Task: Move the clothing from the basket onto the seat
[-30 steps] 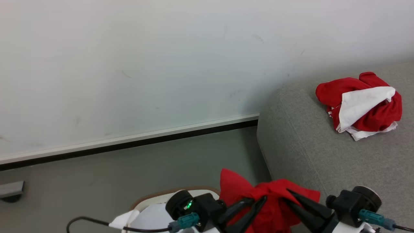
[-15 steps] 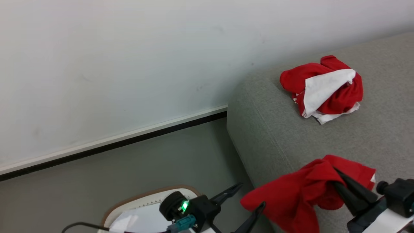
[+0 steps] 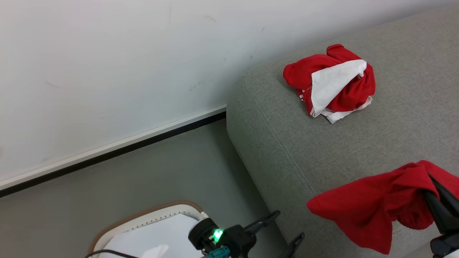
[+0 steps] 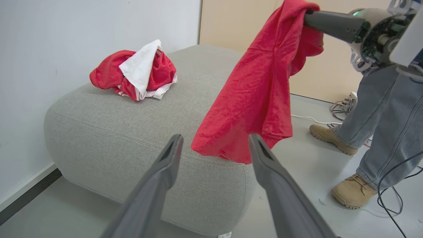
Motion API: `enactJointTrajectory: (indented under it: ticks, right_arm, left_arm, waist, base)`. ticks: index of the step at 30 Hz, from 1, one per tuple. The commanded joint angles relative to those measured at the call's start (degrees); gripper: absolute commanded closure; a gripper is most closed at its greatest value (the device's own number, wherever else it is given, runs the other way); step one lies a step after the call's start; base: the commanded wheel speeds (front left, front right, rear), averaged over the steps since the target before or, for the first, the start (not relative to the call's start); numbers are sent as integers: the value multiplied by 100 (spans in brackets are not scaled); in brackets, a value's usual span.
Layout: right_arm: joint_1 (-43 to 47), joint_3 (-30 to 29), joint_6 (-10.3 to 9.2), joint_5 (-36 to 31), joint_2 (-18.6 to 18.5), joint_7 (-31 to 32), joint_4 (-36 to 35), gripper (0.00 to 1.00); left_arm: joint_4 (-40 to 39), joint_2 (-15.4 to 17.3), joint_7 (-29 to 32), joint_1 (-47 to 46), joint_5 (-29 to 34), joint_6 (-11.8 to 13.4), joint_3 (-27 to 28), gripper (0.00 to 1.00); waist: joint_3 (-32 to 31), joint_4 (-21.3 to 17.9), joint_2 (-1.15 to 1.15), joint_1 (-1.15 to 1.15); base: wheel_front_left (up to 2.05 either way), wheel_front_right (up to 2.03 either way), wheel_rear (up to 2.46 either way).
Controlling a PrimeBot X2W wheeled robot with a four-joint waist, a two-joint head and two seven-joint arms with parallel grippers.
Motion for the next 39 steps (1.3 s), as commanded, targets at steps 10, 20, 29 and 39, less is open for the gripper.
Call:
enactJointTrajectory:
  ticks: [10,20,29,39]
  right_arm:
    - [76,-304,-16,-131,181,44,-232,100]
    - [-804,-493,-15,-239,438,-119,70,100]
    - [-2964,-1200,-15,-675,754,-200,1095,100]
    - [-6323,-2358,-16,-1618,569,174,2703,100]
  left_arm:
    - [185,44,-90,-178,-9,-34,-26,0]
    - [-123,323,184,-742,133,-43,126,0]
    - [-583,627,507,-1690,287,-51,456,0]
    - [-868,824,612,-2292,319,23,779,0]
  waist:
    - [113,41,0,0]
    - [937,331,0,0]
    - [2141,746,0,0]
    - [3035,1157,0,0]
  base:
    - [0,0,0]
    - [0,0,0]
    - [0,0,0]
    - [0,0,0]
